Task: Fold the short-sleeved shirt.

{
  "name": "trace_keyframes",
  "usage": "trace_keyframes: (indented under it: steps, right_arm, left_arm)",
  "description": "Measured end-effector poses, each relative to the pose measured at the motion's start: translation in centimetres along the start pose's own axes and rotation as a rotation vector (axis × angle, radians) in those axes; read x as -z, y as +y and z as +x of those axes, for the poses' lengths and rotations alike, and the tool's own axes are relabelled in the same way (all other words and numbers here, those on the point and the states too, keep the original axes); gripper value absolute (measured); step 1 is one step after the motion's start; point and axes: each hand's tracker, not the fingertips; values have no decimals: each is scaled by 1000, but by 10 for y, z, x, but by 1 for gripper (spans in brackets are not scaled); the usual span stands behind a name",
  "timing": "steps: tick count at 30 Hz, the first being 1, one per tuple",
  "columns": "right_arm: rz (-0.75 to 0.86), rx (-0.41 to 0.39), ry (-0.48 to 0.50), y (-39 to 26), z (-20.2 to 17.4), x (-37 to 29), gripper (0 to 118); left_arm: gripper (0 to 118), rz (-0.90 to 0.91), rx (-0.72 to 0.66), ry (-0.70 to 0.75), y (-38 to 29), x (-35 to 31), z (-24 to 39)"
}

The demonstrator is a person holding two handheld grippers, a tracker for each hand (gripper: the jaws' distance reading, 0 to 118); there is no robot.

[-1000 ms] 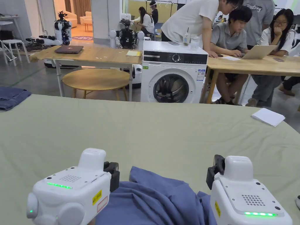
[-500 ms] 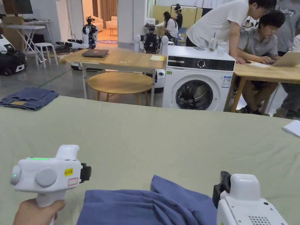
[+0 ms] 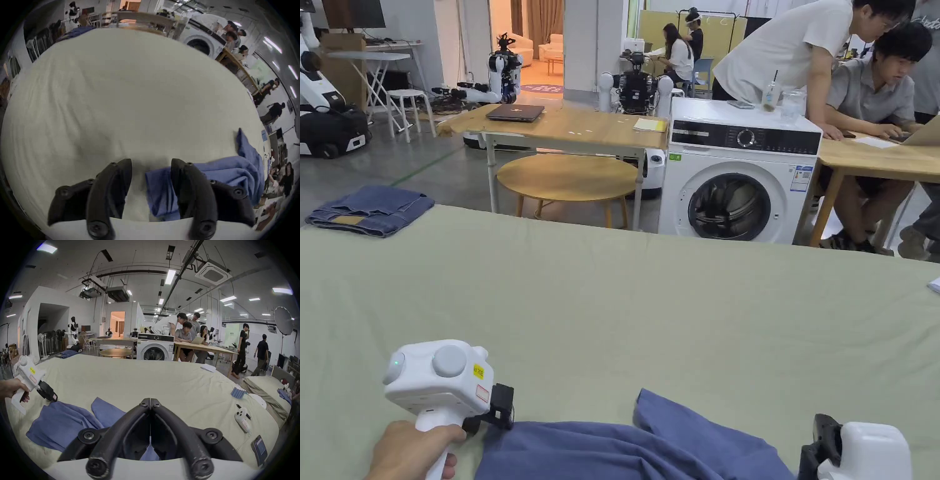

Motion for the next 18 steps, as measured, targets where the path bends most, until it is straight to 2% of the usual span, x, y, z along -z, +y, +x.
trace_keyframes:
  steps: [4,6,8,10,16,18]
  right_arm:
    - [-17,-3,-15,-5,4,2,0]
    - [-27,3,-18,-7,4,3,0]
    - [-35,15,-17,-9,5,3,0]
    - [-45,18,-15,-7,1,1,0]
    - [-51,19,-12,-5,0,-10,0]
    - [-46,26,-17,-3,7,-14,0]
  left_arm:
    - [47,24,-17,25,-4,-1,7]
    - [40,53,30,84,-10,1,17]
    - [23,62,93,94,-13,1,27]
    - [2,57,91,70,-13,0,29]
    - [0,93,145,52,-16,-11,29]
    - [0,131,138,-23,-19,-26,26]
